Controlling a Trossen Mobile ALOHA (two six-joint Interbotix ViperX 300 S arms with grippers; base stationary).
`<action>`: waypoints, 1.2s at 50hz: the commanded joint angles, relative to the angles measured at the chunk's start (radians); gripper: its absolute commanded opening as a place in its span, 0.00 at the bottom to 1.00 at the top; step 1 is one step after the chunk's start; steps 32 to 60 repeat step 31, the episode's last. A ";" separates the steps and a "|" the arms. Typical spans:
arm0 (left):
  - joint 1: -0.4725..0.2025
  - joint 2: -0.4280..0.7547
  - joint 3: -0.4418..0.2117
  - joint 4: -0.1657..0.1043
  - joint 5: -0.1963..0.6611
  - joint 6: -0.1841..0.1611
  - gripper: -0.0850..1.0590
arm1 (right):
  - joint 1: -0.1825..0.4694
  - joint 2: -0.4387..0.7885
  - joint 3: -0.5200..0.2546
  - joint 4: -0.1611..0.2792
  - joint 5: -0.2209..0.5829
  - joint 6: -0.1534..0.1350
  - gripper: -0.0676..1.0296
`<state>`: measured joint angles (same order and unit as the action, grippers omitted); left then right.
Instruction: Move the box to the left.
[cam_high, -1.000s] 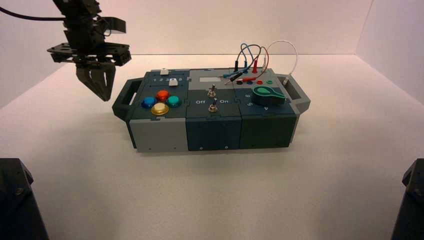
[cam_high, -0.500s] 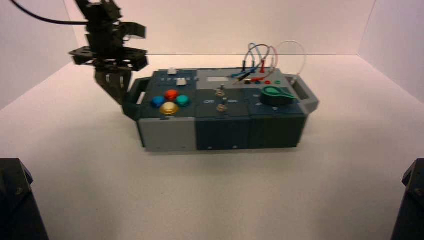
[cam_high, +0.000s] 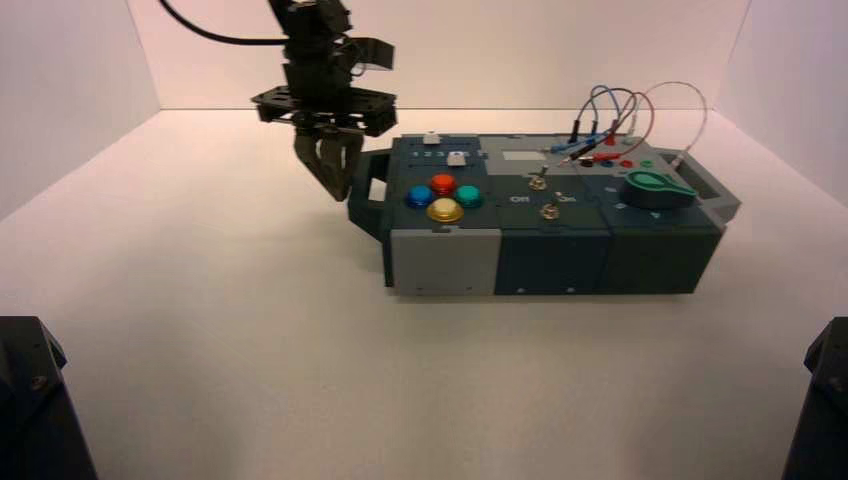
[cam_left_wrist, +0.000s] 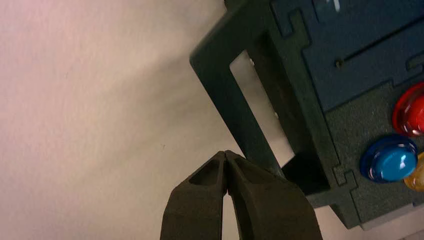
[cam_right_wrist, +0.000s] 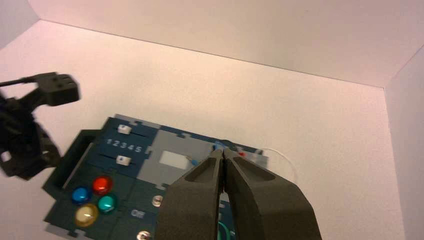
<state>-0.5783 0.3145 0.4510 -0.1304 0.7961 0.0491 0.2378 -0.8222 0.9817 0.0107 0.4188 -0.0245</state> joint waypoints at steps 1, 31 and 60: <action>-0.057 0.006 -0.084 -0.025 0.005 0.003 0.05 | -0.002 0.000 -0.032 0.003 -0.005 0.005 0.04; -0.057 -0.265 -0.044 -0.002 0.017 0.003 0.05 | -0.002 -0.005 -0.029 0.012 -0.008 0.005 0.04; -0.057 -0.265 -0.044 -0.002 0.017 0.003 0.05 | -0.002 -0.005 -0.029 0.012 -0.008 0.005 0.04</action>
